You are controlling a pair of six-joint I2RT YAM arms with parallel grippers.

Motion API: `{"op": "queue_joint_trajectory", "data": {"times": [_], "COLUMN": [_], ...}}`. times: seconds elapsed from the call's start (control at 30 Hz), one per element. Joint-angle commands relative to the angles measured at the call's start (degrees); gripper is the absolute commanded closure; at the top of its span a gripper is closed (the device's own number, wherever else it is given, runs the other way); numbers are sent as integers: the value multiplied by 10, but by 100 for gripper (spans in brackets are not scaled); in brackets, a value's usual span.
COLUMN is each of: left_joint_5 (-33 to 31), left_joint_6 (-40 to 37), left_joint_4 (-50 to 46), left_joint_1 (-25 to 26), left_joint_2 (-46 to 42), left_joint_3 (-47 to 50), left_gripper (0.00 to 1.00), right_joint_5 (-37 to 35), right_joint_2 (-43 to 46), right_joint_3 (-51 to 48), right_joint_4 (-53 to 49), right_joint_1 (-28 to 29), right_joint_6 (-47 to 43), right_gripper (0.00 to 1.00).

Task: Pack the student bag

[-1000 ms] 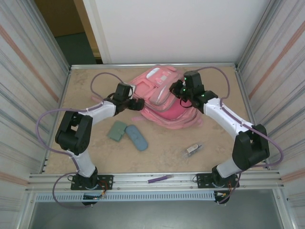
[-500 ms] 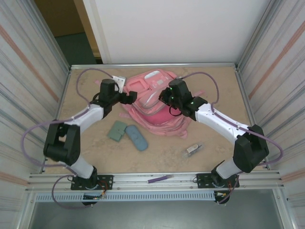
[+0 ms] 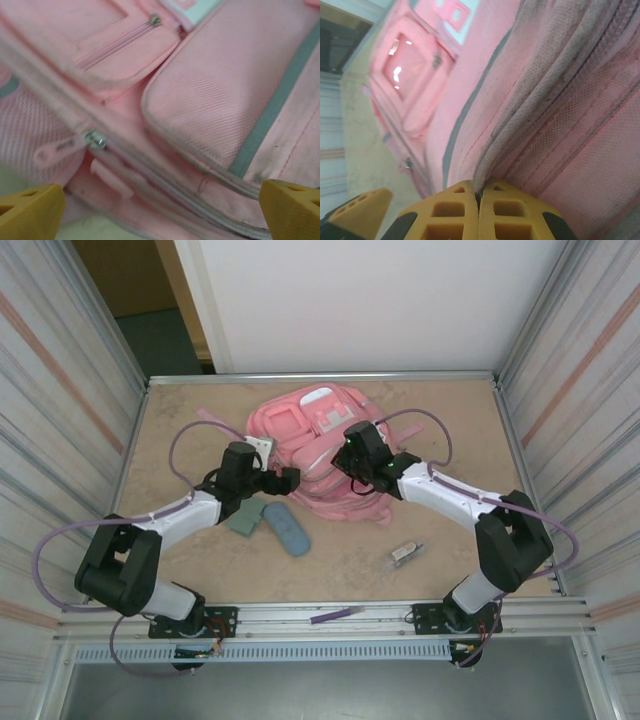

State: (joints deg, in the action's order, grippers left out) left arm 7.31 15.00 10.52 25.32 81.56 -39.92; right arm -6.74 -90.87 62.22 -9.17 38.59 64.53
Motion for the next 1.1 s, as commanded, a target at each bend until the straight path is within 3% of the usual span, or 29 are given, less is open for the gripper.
{"op": "queue_joint_trajectory", "data": {"times": [0.0,0.2,0.37,0.53,0.6,0.8,1.07], "left_joint_5": [-33,-7,11,50,52,55,19], "left_joint_6": [71,74,55,38,33,39,92], "left_joint_4": [-8,-35,-26,-35,-39,-53,-178], "left_joint_1": [-8,-23,-54,-74,-78,-100,-109], "left_joint_2": [-11,61,129,176,181,141,-24], "left_joint_3": [8,-47,-102,-167,-179,-180,-128], "left_gripper": [1,1,1,1,1,1,1], "right_joint_5": [8,20,-19,-28,20,101,130], "right_joint_2": [-15,-14,17,46,48,-4,-88], "right_joint_3": [-9,-21,-46,-44,-33,57,95], "right_joint_4": [8,-14,-36,-68,-66,-157,-183], "right_joint_1": [-1,16,33,45,48,106,185], "right_joint_6": [20,20,-17,-150,-228,-423,-425], "right_gripper": [100,88,76,56,51,30,14]}}
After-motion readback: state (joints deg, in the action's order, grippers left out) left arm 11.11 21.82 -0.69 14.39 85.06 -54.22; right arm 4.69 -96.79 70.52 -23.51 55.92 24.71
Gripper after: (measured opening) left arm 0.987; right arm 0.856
